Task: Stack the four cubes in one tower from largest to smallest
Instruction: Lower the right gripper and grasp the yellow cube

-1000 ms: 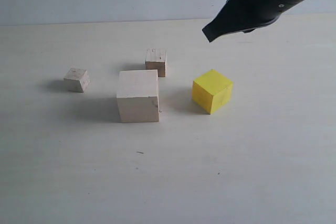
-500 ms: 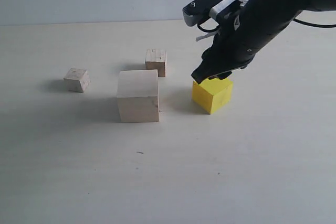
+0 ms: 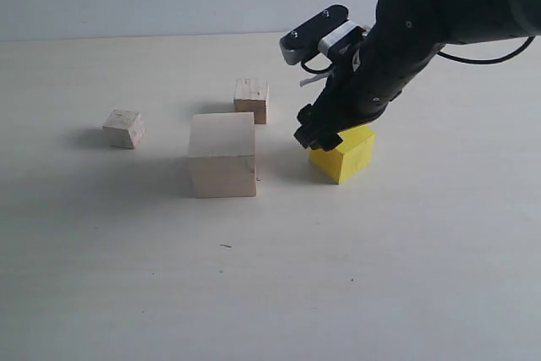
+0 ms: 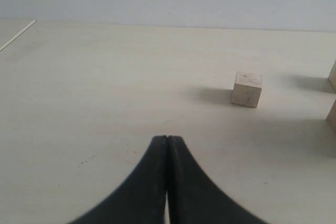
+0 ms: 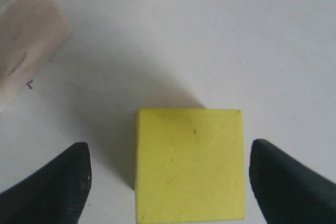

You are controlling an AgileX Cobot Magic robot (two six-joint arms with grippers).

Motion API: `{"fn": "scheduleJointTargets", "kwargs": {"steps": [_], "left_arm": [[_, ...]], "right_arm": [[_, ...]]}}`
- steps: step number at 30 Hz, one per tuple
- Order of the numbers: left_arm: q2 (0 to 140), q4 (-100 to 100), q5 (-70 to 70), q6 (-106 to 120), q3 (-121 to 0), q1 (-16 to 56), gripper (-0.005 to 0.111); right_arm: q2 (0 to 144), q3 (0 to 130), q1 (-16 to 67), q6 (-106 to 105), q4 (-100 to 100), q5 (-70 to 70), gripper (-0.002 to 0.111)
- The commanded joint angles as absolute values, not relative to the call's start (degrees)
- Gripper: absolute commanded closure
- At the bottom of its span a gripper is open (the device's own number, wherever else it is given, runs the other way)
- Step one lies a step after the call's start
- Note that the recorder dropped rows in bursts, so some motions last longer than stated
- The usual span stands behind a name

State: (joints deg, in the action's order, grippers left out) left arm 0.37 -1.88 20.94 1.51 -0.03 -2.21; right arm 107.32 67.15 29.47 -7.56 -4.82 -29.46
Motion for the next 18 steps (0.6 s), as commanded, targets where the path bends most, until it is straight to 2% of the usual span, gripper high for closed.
{"fn": "scheduleJointTargets", "kwargs": {"steps": [1,10,18], "left_arm": [[0.0,-2.33,20.27,1.27,0.0,-2.17,0.107],[0.0,-2.33,20.27,1.27,0.0,-2.17,0.107],[0.0,-2.33,20.27,1.27,0.0,-2.17,0.107]], "right_arm": [[109.05,69.03,29.28,-7.15,-5.21,-30.15,0.03],[111.01,69.03,29.28,1.89,-15.3,-30.12,0.03],[113.66,69.03,29.28,3.04,-15.24,-30.21,0.03]]}}
